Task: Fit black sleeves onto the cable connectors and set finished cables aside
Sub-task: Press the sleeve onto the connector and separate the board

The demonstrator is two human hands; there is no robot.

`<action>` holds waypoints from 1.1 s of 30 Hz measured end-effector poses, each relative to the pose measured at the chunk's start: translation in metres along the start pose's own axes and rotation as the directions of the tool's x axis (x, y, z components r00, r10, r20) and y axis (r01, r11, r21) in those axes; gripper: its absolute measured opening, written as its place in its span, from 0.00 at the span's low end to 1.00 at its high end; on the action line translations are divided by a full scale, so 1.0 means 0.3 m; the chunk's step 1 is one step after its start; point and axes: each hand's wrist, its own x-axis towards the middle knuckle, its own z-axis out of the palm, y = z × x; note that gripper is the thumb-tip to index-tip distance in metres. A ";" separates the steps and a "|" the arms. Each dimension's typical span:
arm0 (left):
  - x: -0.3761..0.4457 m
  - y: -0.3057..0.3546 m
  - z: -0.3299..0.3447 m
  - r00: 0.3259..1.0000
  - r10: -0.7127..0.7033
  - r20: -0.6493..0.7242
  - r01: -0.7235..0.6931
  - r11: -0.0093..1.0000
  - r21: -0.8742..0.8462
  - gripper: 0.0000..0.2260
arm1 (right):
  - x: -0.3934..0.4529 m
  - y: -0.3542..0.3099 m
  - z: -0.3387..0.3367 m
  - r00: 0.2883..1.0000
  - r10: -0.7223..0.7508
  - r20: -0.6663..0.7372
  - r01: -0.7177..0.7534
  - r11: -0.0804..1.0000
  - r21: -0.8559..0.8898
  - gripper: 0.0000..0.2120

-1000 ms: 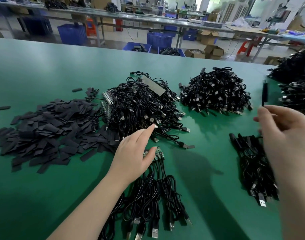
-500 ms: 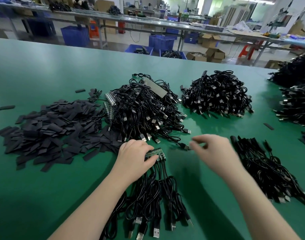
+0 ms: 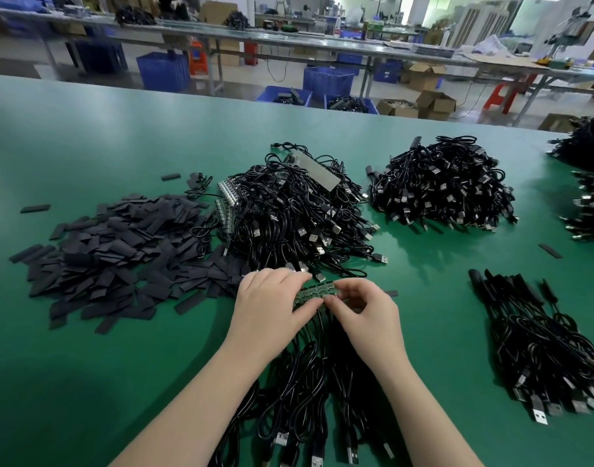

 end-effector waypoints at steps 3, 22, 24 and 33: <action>0.000 0.016 -0.014 0.994 0.046 -0.100 -0.047 0.999 -0.008 0.14 | -0.010 -0.006 -0.006 0.998 -0.044 -0.035 0.047 0.994 0.101 0.11; -0.005 0.060 -0.020 0.994 -0.057 -0.092 0.039 0.982 -0.182 0.04 | -0.004 -0.010 -0.022 0.991 -0.126 -0.053 0.130 0.988 0.078 0.11; -0.003 0.066 -0.018 0.991 -0.086 -0.104 0.067 0.982 -0.176 0.03 | -0.008 -0.009 -0.015 0.983 -0.159 -0.087 0.163 0.986 0.035 0.12; 0.004 0.066 -0.018 0.991 -0.110 -0.082 0.093 0.978 -0.184 0.03 | -0.025 -0.009 0.010 0.964 -0.211 -0.162 0.213 0.977 -0.005 0.11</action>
